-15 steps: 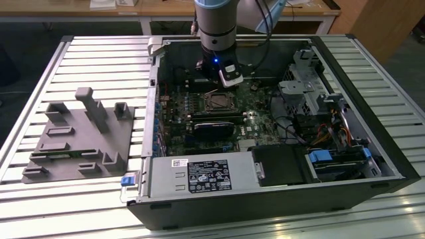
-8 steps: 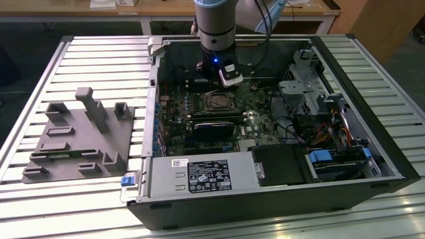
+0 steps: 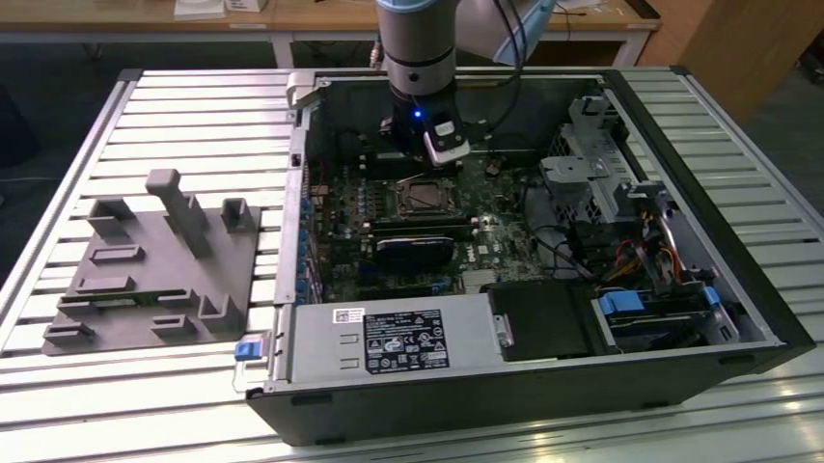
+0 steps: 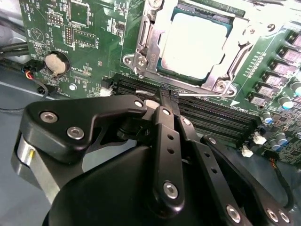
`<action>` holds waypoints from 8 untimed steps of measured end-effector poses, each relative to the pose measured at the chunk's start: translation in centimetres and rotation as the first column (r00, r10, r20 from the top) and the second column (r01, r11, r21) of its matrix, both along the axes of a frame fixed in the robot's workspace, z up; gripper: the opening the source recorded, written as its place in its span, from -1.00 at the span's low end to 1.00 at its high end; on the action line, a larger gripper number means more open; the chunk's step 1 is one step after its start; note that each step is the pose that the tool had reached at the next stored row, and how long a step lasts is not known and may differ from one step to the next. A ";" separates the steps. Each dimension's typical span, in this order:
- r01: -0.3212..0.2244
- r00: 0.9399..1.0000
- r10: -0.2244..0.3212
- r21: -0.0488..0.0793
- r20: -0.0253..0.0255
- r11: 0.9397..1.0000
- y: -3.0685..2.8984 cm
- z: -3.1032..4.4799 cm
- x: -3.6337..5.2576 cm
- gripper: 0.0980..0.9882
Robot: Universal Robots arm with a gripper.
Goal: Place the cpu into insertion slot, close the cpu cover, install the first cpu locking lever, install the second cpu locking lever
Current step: 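Install the first cpu locking lever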
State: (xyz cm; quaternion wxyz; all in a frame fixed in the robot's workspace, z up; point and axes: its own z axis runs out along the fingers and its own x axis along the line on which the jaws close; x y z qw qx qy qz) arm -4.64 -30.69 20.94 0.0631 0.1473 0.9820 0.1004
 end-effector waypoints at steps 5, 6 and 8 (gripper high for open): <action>0.000 1.000 0.000 0.000 0.021 1.000 0.04 -0.15 -0.09 -0.98; 0.000 1.000 0.000 0.000 0.025 1.000 0.05 -0.18 -0.11 -0.98; 0.000 1.000 0.000 0.000 0.029 1.000 0.08 -0.25 -0.14 -0.98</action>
